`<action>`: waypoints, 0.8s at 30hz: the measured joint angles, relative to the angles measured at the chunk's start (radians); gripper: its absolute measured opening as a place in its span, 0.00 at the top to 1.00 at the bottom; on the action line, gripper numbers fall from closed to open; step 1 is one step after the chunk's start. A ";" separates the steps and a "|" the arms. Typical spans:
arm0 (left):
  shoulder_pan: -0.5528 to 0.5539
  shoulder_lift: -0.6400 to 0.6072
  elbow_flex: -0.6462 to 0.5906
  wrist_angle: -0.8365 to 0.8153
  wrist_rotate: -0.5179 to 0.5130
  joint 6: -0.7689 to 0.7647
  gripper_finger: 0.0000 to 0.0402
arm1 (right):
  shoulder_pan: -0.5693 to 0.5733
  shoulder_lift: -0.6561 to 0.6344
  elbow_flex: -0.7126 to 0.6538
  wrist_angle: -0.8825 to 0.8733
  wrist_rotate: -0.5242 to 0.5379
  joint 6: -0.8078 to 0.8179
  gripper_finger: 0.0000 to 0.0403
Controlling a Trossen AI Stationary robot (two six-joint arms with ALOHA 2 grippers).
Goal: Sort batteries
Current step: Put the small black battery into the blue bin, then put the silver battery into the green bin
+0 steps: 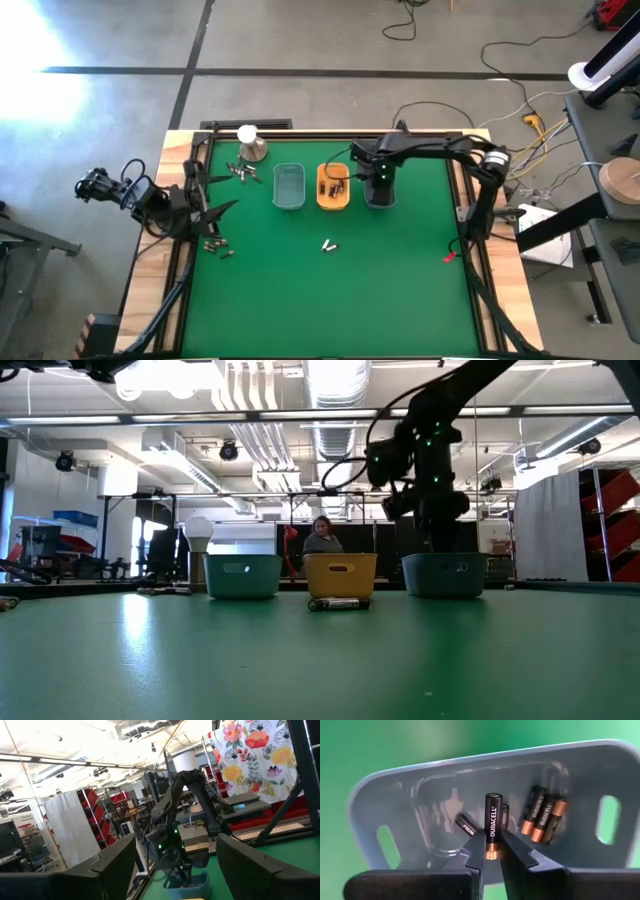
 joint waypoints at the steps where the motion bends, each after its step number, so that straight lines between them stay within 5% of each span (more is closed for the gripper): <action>1: 0.000 0.000 0.000 0.000 0.000 0.000 0.37 | 0.000 0.012 0.000 0.000 0.000 -0.001 0.92; 9: 0.000 0.000 0.000 0.000 0.000 0.000 0.37 | 0.000 0.075 0.000 0.000 0.003 0.043 0.87; 14: 0.000 0.000 0.000 0.000 0.000 0.004 0.37 | 0.001 0.079 0.000 -0.001 0.104 0.066 0.80; 24: 0.000 0.000 0.000 -0.029 0.000 0.008 0.37 | 0.057 -0.049 0.127 -0.092 0.133 0.207 0.68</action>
